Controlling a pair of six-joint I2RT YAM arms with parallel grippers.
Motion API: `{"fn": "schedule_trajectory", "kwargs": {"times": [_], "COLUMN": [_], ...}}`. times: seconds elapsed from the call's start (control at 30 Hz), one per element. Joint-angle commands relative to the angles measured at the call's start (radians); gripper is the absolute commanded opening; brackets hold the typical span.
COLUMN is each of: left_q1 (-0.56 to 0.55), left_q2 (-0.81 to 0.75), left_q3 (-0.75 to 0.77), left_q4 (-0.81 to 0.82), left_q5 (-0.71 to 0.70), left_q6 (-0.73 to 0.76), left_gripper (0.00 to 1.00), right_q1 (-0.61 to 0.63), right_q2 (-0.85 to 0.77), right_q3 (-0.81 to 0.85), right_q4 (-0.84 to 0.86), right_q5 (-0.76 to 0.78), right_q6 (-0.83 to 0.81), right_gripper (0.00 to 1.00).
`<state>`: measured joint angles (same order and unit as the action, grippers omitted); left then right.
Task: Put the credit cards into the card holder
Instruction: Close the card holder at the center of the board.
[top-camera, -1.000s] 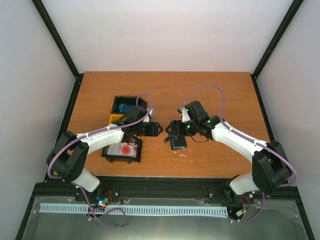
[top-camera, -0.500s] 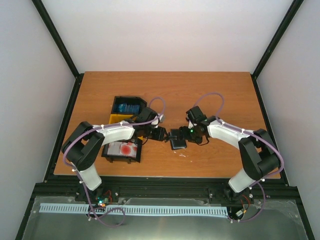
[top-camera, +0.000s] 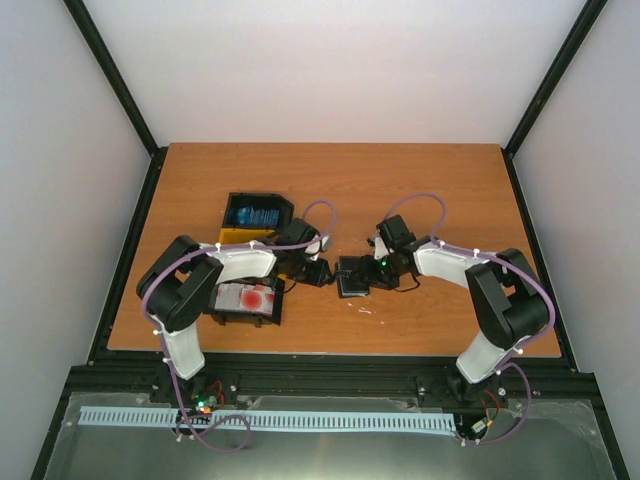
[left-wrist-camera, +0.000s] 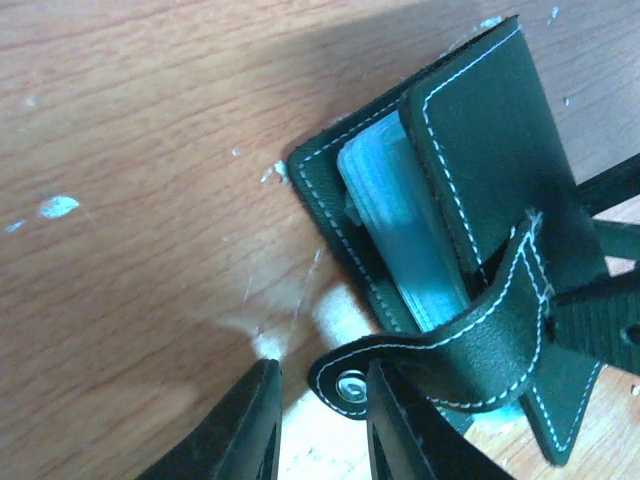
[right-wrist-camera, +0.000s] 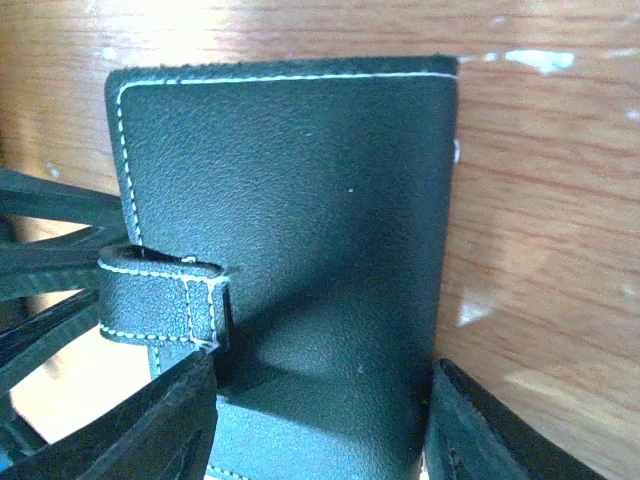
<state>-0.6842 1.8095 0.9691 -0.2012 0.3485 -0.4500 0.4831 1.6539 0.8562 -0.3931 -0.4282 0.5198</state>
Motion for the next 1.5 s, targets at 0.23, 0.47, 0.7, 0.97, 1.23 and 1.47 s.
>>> {"fn": "schedule_trajectory", "kwargs": {"times": [0.23, 0.47, 0.7, 0.97, 1.23, 1.47], "left_q1": [-0.021, -0.021, -0.007, -0.005, 0.001, 0.040], "left_q2": [0.107, 0.113, -0.007, -0.166, -0.129, -0.068], "left_q3": [0.041, 0.029, 0.025, -0.023, -0.044, -0.046], "left_q4": [-0.087, -0.099, -0.173, -0.115, -0.064, -0.022], "left_q5": [-0.040, -0.074, -0.234, -0.035, 0.137, 0.099], "left_q6": [0.047, 0.036, -0.035, 0.006, -0.060, -0.207], "left_gripper": [0.20, 0.19, 0.32, 0.48, 0.60, 0.61], "right_q1": [-0.027, -0.029, -0.030, -0.028, 0.026, 0.040], "right_q2": [0.061, 0.081, 0.040, 0.036, 0.079, 0.087], "right_q3": [-0.080, -0.112, -0.080, -0.049, 0.021, -0.016], "right_q4": [0.220, 0.319, 0.191, 0.160, 0.067, 0.109], "right_q5": [-0.211, -0.234, -0.090, -0.096, 0.004, -0.015], "right_q6": [0.025, 0.071, 0.023, 0.025, 0.036, 0.053], "right_gripper": [0.57, 0.44, 0.24, 0.45, 0.41, 0.41]}}
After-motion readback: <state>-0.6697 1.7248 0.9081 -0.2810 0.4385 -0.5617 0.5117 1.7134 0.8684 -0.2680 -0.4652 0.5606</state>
